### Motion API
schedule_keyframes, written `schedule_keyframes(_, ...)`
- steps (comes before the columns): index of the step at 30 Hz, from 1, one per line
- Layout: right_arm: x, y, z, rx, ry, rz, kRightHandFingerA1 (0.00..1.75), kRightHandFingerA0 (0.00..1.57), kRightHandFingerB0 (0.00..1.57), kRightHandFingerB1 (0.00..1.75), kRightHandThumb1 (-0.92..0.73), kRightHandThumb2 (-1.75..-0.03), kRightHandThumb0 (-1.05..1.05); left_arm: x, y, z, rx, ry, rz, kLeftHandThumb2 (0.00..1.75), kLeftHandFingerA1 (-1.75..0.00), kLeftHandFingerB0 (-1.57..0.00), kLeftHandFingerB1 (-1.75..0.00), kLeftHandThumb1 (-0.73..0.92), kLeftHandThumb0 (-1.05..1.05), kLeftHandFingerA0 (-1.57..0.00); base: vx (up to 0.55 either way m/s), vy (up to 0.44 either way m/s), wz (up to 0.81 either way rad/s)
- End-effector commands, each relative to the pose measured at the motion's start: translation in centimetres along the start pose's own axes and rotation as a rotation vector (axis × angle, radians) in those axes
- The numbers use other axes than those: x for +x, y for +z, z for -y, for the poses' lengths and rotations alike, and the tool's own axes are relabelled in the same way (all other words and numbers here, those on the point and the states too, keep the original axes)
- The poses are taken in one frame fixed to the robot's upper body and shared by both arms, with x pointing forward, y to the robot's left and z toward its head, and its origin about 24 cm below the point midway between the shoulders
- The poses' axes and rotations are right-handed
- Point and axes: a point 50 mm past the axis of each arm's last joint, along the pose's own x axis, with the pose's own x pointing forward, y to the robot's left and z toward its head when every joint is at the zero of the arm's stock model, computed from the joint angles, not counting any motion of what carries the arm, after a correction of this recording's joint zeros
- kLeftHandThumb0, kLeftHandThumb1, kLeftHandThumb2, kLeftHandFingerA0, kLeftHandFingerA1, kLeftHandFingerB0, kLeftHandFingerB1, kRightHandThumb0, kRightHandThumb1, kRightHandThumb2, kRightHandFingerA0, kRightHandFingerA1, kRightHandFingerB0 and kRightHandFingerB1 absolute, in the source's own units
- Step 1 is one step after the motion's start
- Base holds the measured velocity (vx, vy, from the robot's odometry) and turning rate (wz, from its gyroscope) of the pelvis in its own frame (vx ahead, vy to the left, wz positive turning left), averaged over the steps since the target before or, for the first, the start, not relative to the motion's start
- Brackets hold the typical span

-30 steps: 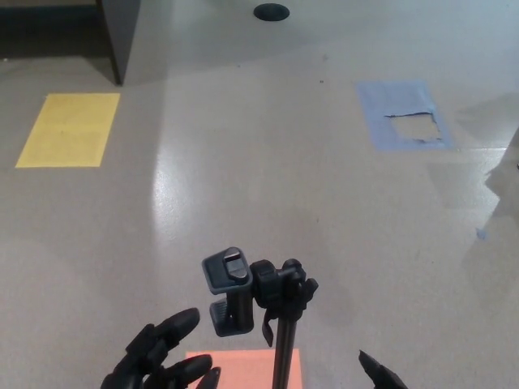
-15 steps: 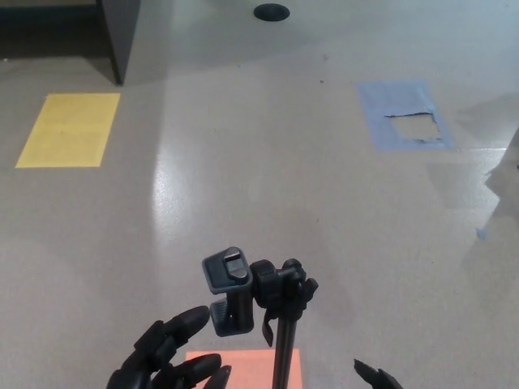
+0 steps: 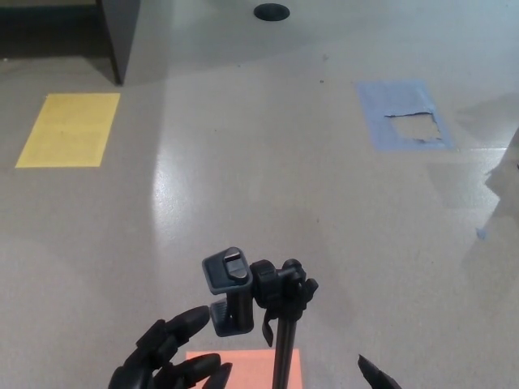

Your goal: A phone stand is kept on the floor and the robot uses both its hands to grab it and uses its left hand to extend the phone stand by pulling it upwards

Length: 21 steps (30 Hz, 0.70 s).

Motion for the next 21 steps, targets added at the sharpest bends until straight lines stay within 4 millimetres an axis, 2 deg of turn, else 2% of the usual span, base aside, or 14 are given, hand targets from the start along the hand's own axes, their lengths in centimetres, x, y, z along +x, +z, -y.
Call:
schedule_keyframes(1,-0.3,-0.3,0.1,0.003,-0.003,-0.008,0.29,0.0,0.0,0.09,-0.66,-0.63,-1.05,0.1,-0.1,-0.1,0.019,0.014,-0.009,0.59,-0.79,-0.35,-0.53,0.59,-0.93,-0.34,0.0,0.0,0.0)
schedule_keyframes(2,-0.3,-0.3,0.1,0.003,-0.004,-0.007,0.28,0.0,0.0,0.1,-0.66,-0.63,-1.05,0.2,-0.1,-0.1,0.021,0.013,-0.008,0.59,-0.79,-0.35,-0.54,0.6,-0.94,-0.34,0.0,0.0,0.0)
schedule_keyframes(3,-0.3,-0.3,0.1,0.005,-0.003,-0.007,0.28,0.0,0.0,0.1,-0.65,-0.63,-1.05,0.2,0.1,0.0,0.023,0.01,-0.003,0.88,-0.74,-0.32,-0.57,0.45,-0.92,-0.33,0.0,0.0,0.0)
schedule_keyframes(4,-0.3,-0.3,0.1,0.006,-0.003,-0.008,0.28,0.0,0.0,0.1,-0.65,-0.63,-1.05,0.2,0.2,0.0,0.024,0.008,0.002,0.88,-0.74,-0.32,-0.57,0.45,-0.92,-0.33,0.0,0.0,0.0)
schedule_keyframes(5,-0.3,-0.2,0.0,0.006,-0.003,-0.005,0.28,0.0,0.0,0.1,-0.65,-0.62,-1.05,0.3,0.3,0.0,0.024,0.007,0.007,0.59,-0.77,-0.35,-0.53,0.6,-0.91,-0.34,0.0,0.0,0.0)
schedule_keyframes(8,-0.3,-0.2,0.1,0.007,-0.007,-0.003,0.28,0.0,0.0,0.1,-0.65,-0.62,-1.05,0.4,0.6,0.2,0.003,-0.004,0.019,0.58,-0.75,-0.34,-0.42,0.59,-0.88,-0.36,0.0,0.0,0.0)
schedule_keyframes(10,-0.2,-0.3,0.1,0.008,-0.005,-0.006,0.27,0.0,0.0,0.1,-0.66,-0.64,-1.05,0.5,0.9,0.4,-0.007,-0.009,0.03,0.58,-0.75,-0.34,-0.41,0.59,-0.87,-0.37,0.0,0.0,0.0)
schedule_keyframes(11,-0.2,-0.2,0.0,0.008,-0.006,-0.005,0.43,0.0,0.0,0.42,-0.49,-0.97,-1.05,0.4,1.0,0.5,-0.012,-0.01,0.033,0.58,-0.72,-0.35,-0.4,0.58,-0.86,-0.36,0.0,0.0,0.0)
schedule_keyframes(12,-0.3,-0.2,0.0,0.008,-0.006,-0.003,0.43,0.0,0.0,0.42,-0.49,-0.97,-1.05,0.4,1.1,0.6,-0.017,-0.011,0.037,0.58,-0.72,-0.35,-0.4,0.58,-0.86,-0.36,0.0,0.0,0.0)
schedule_keyframes(13,-0.3,-0.3,-0.1,0.008,-0.001,-0.003,0.27,0.0,0.0,0.09,-0.66,-0.63,-1.05,0.4,1.5,0.9,-0.016,-0.013,0.042,0.7,-0.7,-0.33,-0.41,0.47,-0.91,-0.37,0.0,0.0,0.0)
schedule_keyframes(16,-0.3,-0.4,-0.1,0.01,0.001,-0.011,0.29,0.0,0.0,0.11,-0.66,-0.63,-1.05,0.5,1.9,1.2,-0.008,-0.028,0.063,0.7,-0.68,-0.32,-0.4,0.48,-0.89,-0.37,0.0,0.0,0.0)
schedule_keyframes(17,-0.5,-0.5,-0.2,0.013,0.004,-0.015,0.3,0.0,0.0,0.11,-0.65,-0.63,-1.05,0.4,1.9,1.3,-0.003,-0.031,0.064,0.59,-0.67,-0.33,-0.33,0.59,-0.86,-0.37,0.0,0.0,0.0)
schedule_keyframes(18,-0.5,-0.5,-0.3,0.014,0.006,-0.021,0.27,0.0,0.0,0.11,-0.65,-0.62,-1.05,0.4,2.1,1.4,0.0,-0.035,0.069,0.59,-0.62,-0.31,-0.3,0.59,-0.86,-0.39,0.0,0.0,0.0)
schedule_keyframes(21,-0.5,-0.6,-0.3,0.016,0.005,-0.024,0.27,0.0,0.0,0.11,-0.65,-0.63,-1.05,0.7,2.7,1.7,-0.003,-0.044,0.088,0.59,-0.65,-0.28,-0.29,0.58,-0.89,-0.44,0.0,0.0,0.0)
